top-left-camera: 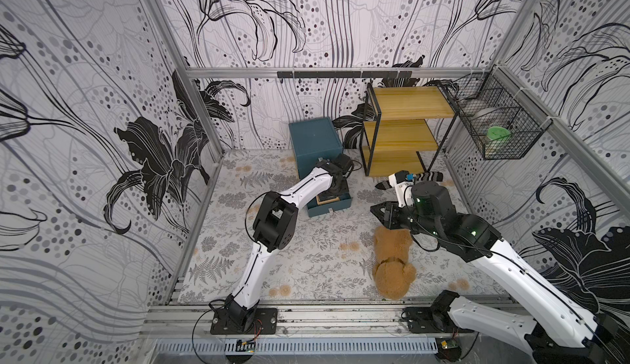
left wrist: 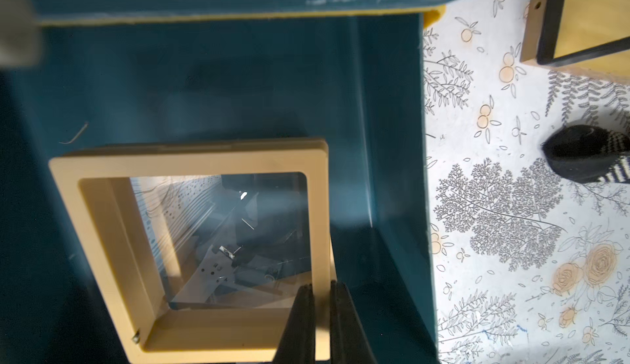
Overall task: Place the brooch boxes into the drawer by color
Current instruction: Place the brooch box in the drawer.
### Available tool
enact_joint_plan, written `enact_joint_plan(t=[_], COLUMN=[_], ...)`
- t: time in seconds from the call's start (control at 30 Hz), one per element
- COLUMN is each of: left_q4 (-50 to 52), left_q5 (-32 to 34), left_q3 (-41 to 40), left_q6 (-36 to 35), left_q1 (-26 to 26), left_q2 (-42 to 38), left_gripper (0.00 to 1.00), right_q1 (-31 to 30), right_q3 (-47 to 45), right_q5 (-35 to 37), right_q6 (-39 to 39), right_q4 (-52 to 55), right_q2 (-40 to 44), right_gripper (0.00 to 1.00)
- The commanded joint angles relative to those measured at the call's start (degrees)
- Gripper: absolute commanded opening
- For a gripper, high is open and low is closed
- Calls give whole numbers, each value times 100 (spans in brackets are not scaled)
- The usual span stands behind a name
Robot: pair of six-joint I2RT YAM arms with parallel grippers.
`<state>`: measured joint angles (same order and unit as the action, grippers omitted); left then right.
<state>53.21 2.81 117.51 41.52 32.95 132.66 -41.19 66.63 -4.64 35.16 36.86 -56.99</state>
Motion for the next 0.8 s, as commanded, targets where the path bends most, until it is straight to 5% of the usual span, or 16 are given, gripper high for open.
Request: enact_joint_plan(t=[0.0,0.13,0.5,0.77], left_q4=[-179,-196,-266,-691], left_q5=[-65,-112,-138,-60], left_q3=[115,114,131,-284], left_q6=[-5,-31,-3,202], left_q1=[-26,-31,-25,-30], left_q2=[158,193,13,-1017], left_gripper=[0,1,43,55], right_q1=[-29,-29,-28,1], right_q3=[-27,-27,-115,-215], right_q5=[95,95,34,42], right_q6=[79,79,147,318], right_q4=[49,60,14,-116], right_q2=[-14,-9,-71,-192], right_gripper=[23,24,24,25])
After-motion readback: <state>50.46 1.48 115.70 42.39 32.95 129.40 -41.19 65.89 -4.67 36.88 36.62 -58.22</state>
